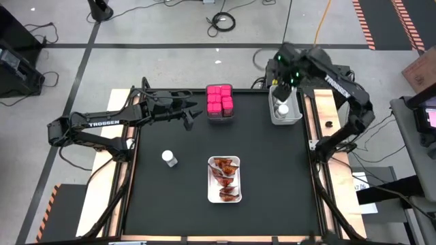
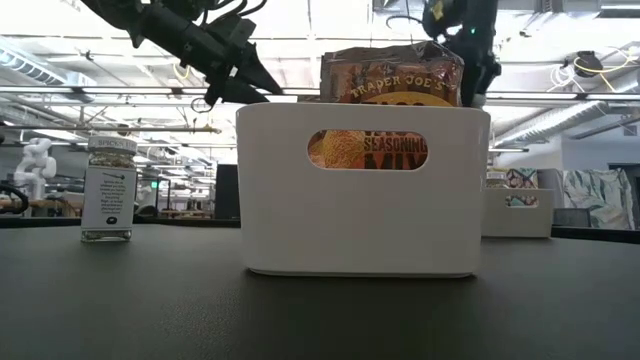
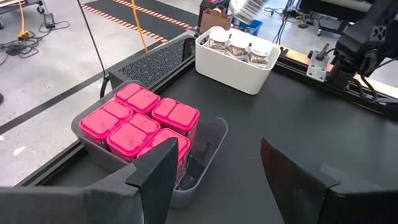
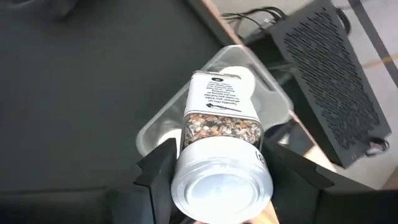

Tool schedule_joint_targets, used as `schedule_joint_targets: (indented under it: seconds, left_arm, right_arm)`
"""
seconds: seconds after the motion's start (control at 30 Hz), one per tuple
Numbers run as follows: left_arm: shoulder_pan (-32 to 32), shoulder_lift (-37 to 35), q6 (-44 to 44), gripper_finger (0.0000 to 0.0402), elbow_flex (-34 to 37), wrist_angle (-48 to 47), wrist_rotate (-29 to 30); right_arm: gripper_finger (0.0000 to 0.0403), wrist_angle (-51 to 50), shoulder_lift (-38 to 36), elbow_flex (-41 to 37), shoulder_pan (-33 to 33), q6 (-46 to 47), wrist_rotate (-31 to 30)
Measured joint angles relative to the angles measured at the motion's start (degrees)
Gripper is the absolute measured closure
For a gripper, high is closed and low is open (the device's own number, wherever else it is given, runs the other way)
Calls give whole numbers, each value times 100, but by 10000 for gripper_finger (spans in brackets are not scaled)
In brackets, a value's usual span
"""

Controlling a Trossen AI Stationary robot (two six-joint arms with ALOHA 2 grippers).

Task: Sort spices by type
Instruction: Put the white seasoning bottle into the gray bin

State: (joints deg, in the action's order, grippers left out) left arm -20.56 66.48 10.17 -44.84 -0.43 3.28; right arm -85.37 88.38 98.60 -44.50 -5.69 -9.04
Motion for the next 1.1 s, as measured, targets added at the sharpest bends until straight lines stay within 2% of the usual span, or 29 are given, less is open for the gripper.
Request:
schedule_joint_targets:
  seconds: [0.2,0.43,0.57,0.67,0.87,1.1]
  left_arm:
    - [-22,0,268,171,0,14,-6]
    - [-102,0,1274,171,0,229,-7]
    - [-101,0,1504,171,0,311,-7]
    - [-101,0,1501,171,0,308,-7]
    - [-124,0,1124,171,0,295,-13]
    - [-118,-2,871,171,0,90,-807]
  right_arm:
    - [212,-141,467,556,-1051,-304,4]
    - [207,-111,976,508,-1671,-266,50]
    - [206,-146,1273,504,-1832,-240,-34]
    - [205,-122,1388,504,-1933,-176,275]
    - [205,-38,1635,502,-2037,101,337]
    - [205,-31,1871,502,-2026,472,631]
